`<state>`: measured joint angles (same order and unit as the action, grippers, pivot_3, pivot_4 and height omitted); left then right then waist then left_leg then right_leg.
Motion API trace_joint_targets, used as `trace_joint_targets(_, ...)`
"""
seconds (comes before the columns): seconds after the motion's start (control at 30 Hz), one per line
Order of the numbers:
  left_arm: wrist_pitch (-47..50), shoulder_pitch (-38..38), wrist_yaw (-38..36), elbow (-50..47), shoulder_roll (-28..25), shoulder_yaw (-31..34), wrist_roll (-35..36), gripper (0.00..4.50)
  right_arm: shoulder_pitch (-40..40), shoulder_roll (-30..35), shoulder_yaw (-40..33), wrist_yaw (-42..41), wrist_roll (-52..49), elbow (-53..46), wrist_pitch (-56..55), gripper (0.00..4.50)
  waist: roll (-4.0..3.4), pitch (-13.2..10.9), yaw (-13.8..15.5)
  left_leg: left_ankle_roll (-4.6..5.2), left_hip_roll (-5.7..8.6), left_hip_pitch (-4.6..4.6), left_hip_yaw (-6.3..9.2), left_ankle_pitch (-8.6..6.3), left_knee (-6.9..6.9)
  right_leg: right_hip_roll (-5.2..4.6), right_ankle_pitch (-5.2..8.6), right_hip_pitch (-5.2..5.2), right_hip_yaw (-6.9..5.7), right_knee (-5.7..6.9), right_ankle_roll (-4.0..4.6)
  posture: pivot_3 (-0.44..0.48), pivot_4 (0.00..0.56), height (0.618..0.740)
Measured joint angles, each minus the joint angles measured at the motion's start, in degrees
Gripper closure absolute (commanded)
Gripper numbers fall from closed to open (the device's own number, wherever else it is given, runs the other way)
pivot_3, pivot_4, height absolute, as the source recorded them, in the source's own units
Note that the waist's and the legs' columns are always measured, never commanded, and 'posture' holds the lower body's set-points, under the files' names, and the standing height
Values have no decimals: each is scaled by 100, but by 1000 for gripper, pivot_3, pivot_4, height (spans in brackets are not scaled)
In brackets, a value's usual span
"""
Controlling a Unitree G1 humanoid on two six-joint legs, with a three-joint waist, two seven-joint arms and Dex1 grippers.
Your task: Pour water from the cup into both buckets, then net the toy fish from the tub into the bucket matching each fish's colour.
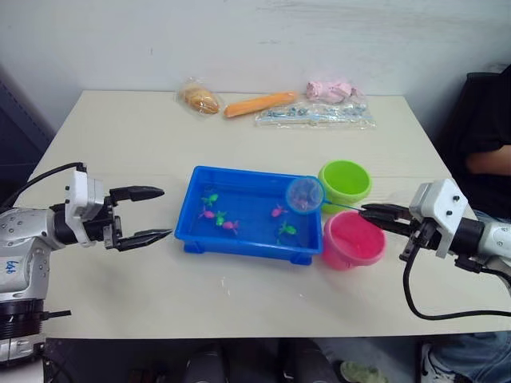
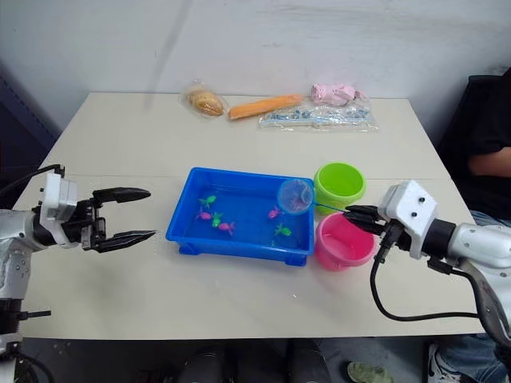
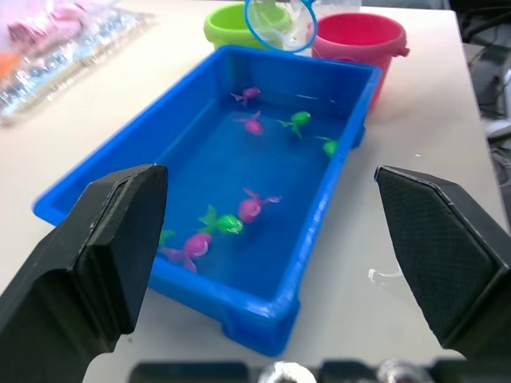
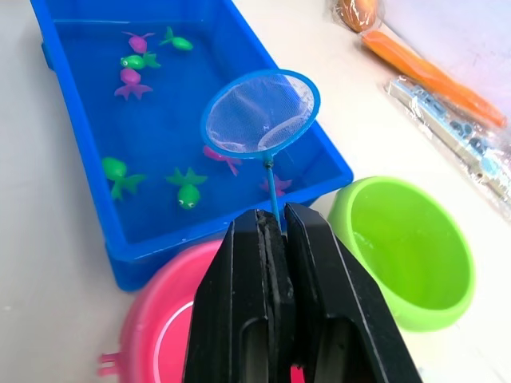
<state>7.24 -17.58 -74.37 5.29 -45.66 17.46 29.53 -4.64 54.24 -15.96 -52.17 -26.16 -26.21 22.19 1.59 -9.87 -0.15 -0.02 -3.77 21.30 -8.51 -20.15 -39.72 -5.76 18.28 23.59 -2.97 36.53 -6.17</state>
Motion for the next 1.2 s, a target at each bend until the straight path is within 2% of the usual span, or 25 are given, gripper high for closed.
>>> trace_joint_targets(0.1, -48, -91, 107, 35, 70, -36, -21, 33, -84, 11, 36, -102, 130, 85, -104, 4500, 0, 0, 0, 0, 1, 0, -1, 0, -1, 0, 0, -1, 0, -1, 0, 0, 150, 740)
trace_joint_targets(0.27, 45, -346, 163, 93, 115, -240, -21, 33, -775, 64, 544, -71, 528, 420, -99, 4500, -3, -2, -15, 0, 0, -1, -4, 0, -4, -1, -1, 1, 2, 4, -1, 0, 150, 740)
trace_joint_targets(0.5, 157, -340, 238, 42, 201, -294, -20, 33, -1324, 66, 1120, 45, 1103, 659, -161, 4500, -10, -6, -17, -3, -2, 2, -10, 0, 0, 0, -1, 6, 2, 1, -1, 0, 150, 740)
trace_joint_targets(0.67, 169, -322, 306, -6, 221, -336, -24, 33, -1626, -172, 1379, 185, 1241, 726, 107, 4500, -13, -8, -15, -3, -1, 2, -9, 0, -2, 0, -1, 6, 3, 3, -1, 0, 150, 740)
trace_joint_targets(0.73, 189, -322, 327, -9, 224, -385, -25, 33, -1794, -550, 1316, 394, 898, 684, 735, 4500, -13, -8, -14, -4, -3, 2, -7, 0, -3, 0, -1, 6, 2, 7, -1, 0, 150, 740)
trace_joint_targets(0.87, 200, -323, 355, -12, 226, -447, -27, 33, -1925, -853, 1195, 743, 257, 468, 2051, 4500, -22, -13, -11, -3, -3, 9, -7, 0, -3, -2, -1, 11, 2, 32, -1, 0, 150, 740)
trace_joint_targets(0.93, 201, -323, 362, -13, 227, -454, -28, 33, -2095, -1290, 760, 1146, -492, 184, 3358, 4500, -22, -13, -8, -3, -7, 9, -2, 0, -4, -3, -1, 11, 2, 35, -1, 0, 150, 740)
trace_joint_targets(1.03, 202, -329, 376, -41, 260, -519, -31, 33, -2425, -2312, -6, 1895, -1461, -222, 5319, 4500, -23, -13, -21, -3, -18, 9, 1, 0, -4, -4, -1, 12, 2, 40, 0, 0, 150, 740)
trace_joint_targets(1.13, 202, -329, 380, -50, 281, -568, -35, 33, -2644, -3094, -600, 2521, -1735, -415, 6528, 4500, -26, -14, -19, -4, -10, 15, 1, 0, -2, -5, 0, 16, 1, 39, 0, 0, 150, 740)
trace_joint_targets(1.2, 201, -329, 379, -51, 290, -587, -37, 33, -2644, -3416, -847, 2938, -1900, -475, 6885, 4500, -27, -15, -20, -3, -4, 21, 0, 0, -1, -5, 0, 20, 1, 37, 0, 0, 150, 740)
